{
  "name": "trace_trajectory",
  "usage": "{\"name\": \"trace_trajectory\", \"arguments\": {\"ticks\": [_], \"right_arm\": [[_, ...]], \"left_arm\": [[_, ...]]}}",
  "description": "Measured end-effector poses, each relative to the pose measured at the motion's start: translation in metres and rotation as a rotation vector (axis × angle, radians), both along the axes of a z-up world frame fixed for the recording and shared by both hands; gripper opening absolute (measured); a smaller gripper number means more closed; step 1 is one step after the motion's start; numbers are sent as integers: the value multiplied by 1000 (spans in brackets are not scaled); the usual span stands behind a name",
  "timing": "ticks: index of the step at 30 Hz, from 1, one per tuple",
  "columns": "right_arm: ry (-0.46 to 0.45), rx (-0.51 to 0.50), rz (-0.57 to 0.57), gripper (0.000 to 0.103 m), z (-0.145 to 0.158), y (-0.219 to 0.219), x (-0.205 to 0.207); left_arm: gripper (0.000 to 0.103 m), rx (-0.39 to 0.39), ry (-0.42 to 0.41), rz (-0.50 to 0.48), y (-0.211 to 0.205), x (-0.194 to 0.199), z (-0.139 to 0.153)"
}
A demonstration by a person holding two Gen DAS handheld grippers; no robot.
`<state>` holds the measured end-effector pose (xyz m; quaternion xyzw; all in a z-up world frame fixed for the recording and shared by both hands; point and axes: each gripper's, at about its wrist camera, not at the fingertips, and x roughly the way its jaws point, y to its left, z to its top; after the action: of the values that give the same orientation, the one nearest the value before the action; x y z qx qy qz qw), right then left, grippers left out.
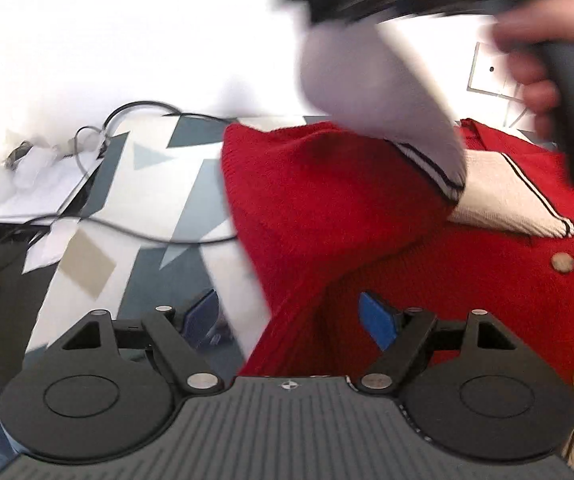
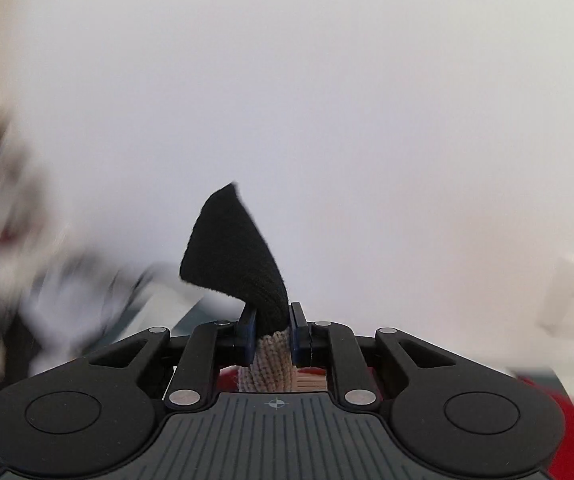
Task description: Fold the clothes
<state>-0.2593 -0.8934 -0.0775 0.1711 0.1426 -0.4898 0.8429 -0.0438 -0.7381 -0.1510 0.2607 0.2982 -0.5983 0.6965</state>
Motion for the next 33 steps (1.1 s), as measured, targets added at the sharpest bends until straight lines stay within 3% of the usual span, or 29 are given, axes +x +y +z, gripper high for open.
{"name": "trace_trajectory", "arguments": {"ticks": [1,5,7,10,12,15,19,22,24,26,29,33], "right_arm": [[-75,4,-72,14,4,-3,-29],[-238,116,-354,14,-18,-1,-145],[-280,228,-472,14,-47,3,-191],[-283,353,-552,15,-83,14,-229],[-283,412,-564,26,-98,16,-241],[-306,413,-625,39,-102,18,-257],[-369,427,-684,43,-100,2,-279],[-345,487,-699,37,-105,-8,-282],[-331,510,-678,10,-105,-11,-279],[-316,504,-649,9,-102,-14,-274],[-301,397,-602,9,-86,-15,-266],[-296,453,-626,10,-91,-20,-271]], "left_arm": [[79,9,-9,-3,-6,-2,-3],[79,56,-66,-16,-28,-10,-16],[79,87,-95,-15,-35,-11,-23],[82,97,-80,-15,-38,-6,-25],[82,97,-97,-13,-39,-7,-24],[82,98,-131,0,-42,-8,-23],[82,86,-150,23,-42,-10,-18],[82,77,-159,40,-42,-11,-15],[82,80,-158,52,-44,-10,-15],[82,89,-139,74,-47,-5,-16],[82,103,-107,108,-52,2,-19],[85,144,-81,116,-56,2,-22]]}}
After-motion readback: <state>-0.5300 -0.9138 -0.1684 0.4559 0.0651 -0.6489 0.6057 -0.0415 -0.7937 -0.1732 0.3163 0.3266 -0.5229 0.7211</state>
